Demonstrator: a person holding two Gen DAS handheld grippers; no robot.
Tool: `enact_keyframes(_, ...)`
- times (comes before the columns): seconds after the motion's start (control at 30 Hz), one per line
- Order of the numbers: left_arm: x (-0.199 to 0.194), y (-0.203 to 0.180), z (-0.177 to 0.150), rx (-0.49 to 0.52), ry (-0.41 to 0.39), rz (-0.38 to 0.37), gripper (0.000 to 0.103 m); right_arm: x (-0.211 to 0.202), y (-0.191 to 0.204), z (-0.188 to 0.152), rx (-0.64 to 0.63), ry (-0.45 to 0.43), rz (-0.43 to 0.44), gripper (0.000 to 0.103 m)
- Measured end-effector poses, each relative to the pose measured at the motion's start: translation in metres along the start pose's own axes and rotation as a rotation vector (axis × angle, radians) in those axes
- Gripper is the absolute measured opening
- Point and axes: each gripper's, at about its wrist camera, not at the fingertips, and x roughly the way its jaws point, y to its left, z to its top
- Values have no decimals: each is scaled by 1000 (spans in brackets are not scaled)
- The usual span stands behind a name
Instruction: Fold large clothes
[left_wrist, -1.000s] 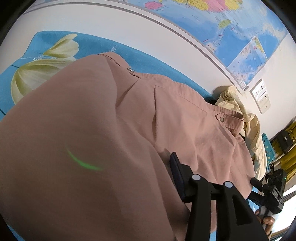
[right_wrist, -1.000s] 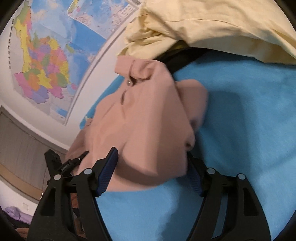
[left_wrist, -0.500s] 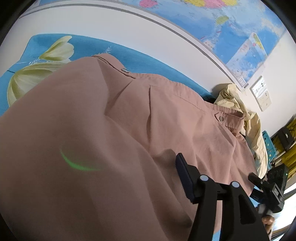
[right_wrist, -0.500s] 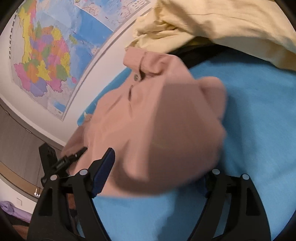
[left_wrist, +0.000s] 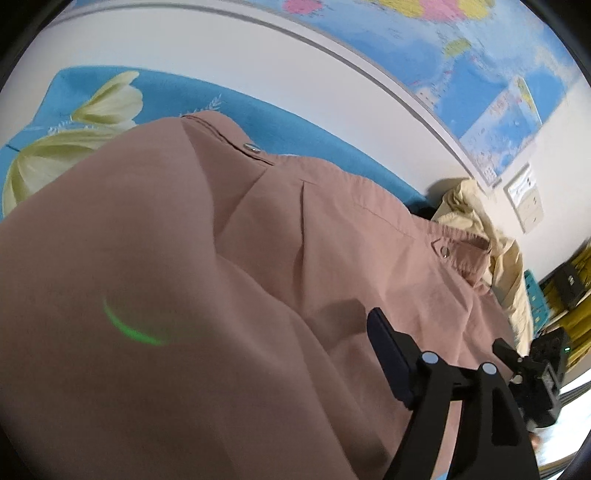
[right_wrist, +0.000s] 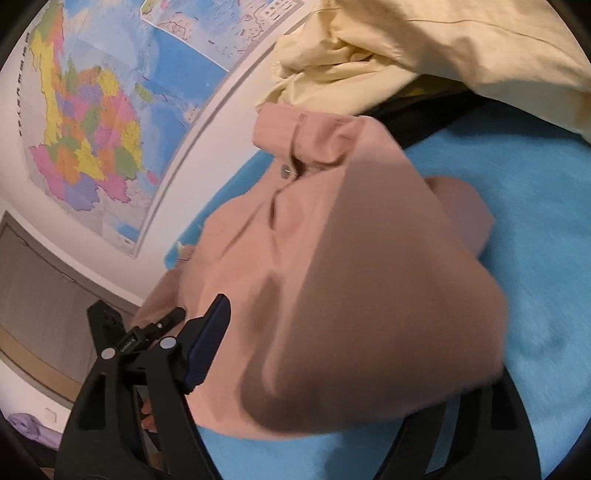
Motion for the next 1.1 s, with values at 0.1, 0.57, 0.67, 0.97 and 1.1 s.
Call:
enact_keyframes(0.1, 3, 3, 4, -12, -11, -14, 75, 16, 5, 9, -36, 6, 7, 70)
enact_keyframes(0.57, -8, -6, 20, 21, -49, 77, 13, 30, 25, 30, -75, 34, 88, 14)
enact_keyframes(0.67, -25, -10, 39, 46, -88, 62, 11, 25, 64, 42, -174, 11, 117, 13)
enact_keyframes(0.97, -95, 28, 133, 104, -258, 173, 11, 73, 185, 81, -375, -33, 202, 13)
enact_keyframes(1.1, -128, 73, 159, 100, -364, 230, 11, 117, 239, 80, -454, -42, 270, 13)
